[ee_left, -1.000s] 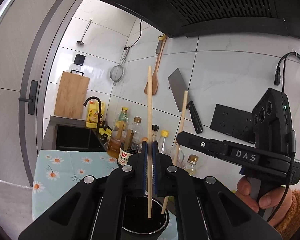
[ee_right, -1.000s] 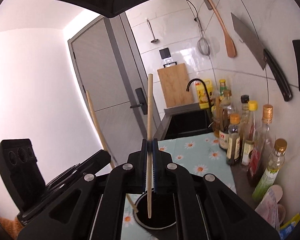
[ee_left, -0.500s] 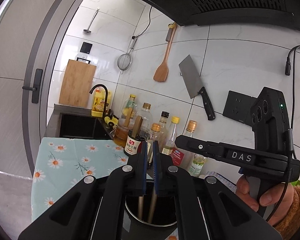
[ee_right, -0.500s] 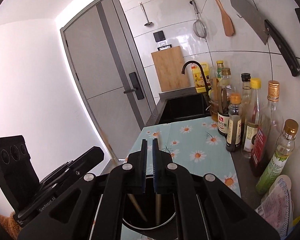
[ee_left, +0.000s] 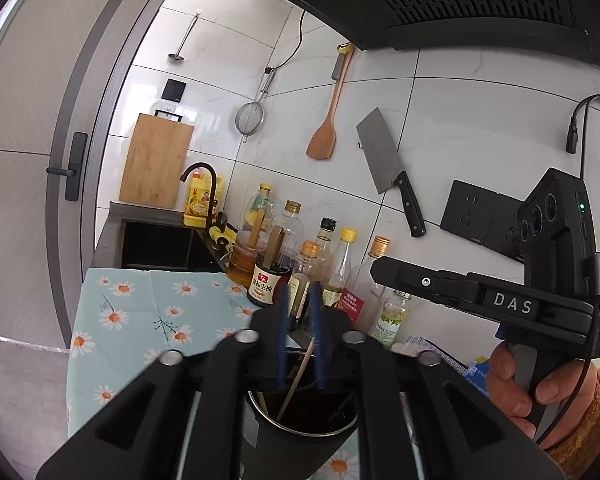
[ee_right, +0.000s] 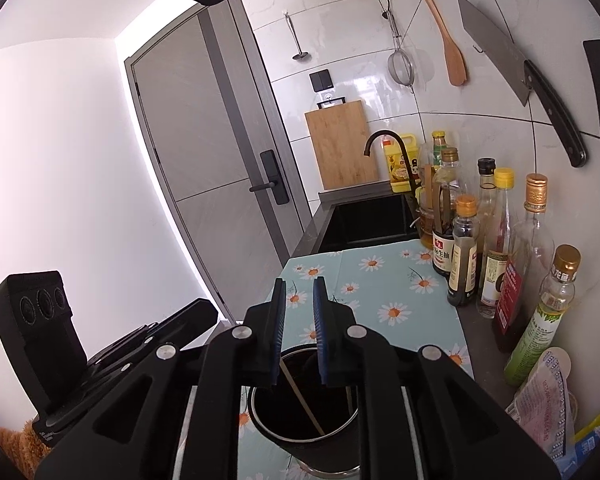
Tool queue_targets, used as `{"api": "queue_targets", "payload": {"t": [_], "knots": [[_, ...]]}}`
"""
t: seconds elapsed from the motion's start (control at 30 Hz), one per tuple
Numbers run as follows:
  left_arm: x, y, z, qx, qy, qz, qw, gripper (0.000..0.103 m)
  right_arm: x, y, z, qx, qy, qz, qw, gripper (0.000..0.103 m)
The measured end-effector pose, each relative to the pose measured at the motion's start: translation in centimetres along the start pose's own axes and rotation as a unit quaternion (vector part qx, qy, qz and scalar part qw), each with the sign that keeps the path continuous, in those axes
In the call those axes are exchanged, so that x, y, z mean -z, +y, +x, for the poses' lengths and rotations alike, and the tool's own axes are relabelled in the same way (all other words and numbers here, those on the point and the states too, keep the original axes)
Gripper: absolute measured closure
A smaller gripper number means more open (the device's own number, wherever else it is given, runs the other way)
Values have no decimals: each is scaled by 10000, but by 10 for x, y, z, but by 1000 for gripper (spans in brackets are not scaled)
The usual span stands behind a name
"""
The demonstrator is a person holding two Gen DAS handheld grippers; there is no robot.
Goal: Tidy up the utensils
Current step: 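Open both tools to drop the chopsticks into the black holder, then move both open tools back down to the remaining chopsticks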
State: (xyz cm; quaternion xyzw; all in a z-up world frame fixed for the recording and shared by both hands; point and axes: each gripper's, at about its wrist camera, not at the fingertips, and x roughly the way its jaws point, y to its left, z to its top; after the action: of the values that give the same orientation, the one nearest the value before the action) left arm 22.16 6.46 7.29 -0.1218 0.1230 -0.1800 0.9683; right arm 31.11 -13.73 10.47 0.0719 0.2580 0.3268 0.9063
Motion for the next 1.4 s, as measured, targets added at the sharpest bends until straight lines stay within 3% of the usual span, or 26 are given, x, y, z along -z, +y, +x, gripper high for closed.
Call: {"api": "queue_targets", "payload": {"t": [0.03,0.07,0.3,0.4,0.63,0.77,1.0,1.17,1.4], "knots": [[0,-1,-2,-18,4,13,10000,71,0,1,-3,-4,3,12,10000,83],[-1,-2,-4,-34,30,21,10000,69,1,1,-6,-18,5,26,10000,82],[-6,-8,-29,-202,148,97,9996,68,2,5,-28,-85,138,72,9998,79],[-8,-13,-42,-321,254,240,9989,53,6,8,-41,-43,178,12,9998,73],[1,-15,-66,-509,714,121,9961,53,23,15,-59,-115,674,37,9977,54],[12,-16,-75,-578,967,70,9936,53,37,19,-68,-54,925,-34,9957,51],[40,-13,-74,-734,1741,-111,9819,48,68,13,-66,313,1597,-16,9867,50],[61,-11,-65,-768,2370,-294,9680,48,97,-2,-50,463,2404,243,9693,50],[89,-13,-52,-774,2997,-376,9501,48,126,-22,-36,607,2924,556,9527,53]]}}
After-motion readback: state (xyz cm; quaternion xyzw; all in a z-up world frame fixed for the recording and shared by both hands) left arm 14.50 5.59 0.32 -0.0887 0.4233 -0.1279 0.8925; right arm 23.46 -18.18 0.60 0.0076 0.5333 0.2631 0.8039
